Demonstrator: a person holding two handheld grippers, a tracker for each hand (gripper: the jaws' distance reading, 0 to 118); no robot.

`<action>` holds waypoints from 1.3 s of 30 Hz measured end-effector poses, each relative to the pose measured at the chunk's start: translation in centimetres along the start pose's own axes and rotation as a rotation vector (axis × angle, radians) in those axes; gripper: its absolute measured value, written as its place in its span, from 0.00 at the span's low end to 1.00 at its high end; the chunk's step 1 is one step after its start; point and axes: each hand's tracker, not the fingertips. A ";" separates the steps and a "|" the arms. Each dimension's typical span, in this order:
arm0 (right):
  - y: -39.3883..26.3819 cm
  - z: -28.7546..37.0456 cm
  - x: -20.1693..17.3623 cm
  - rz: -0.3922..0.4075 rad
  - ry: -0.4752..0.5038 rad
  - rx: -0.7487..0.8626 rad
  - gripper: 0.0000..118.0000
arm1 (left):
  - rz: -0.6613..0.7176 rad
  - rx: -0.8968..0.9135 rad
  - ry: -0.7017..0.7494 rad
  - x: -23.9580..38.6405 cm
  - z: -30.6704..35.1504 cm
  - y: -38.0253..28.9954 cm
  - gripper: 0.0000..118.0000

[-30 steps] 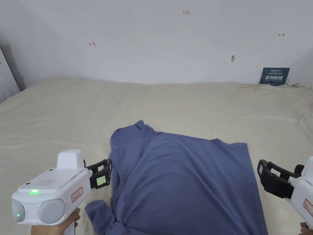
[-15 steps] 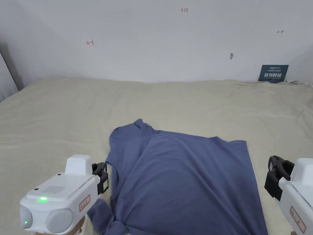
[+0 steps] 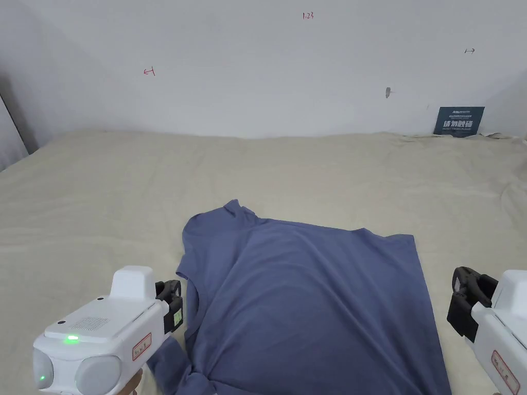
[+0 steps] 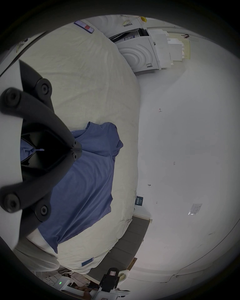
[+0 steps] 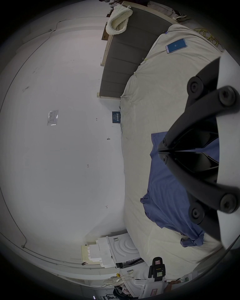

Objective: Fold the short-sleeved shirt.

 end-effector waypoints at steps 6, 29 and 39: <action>0.0 -0.4 -0.1 -0.007 0.005 -0.009 0.00 | -0.004 -0.020 0.002 -0.3 -0.5 -0.2 0.00; 0.2 -3.6 -1.0 -0.008 0.015 -0.044 0.00 | 0.017 -0.090 0.007 -1.9 -4.6 0.9 0.00; 1.5 -9.7 -1.4 -0.002 0.018 -0.050 0.00 | 0.064 -0.137 -0.028 -5.1 -15.7 7.9 0.00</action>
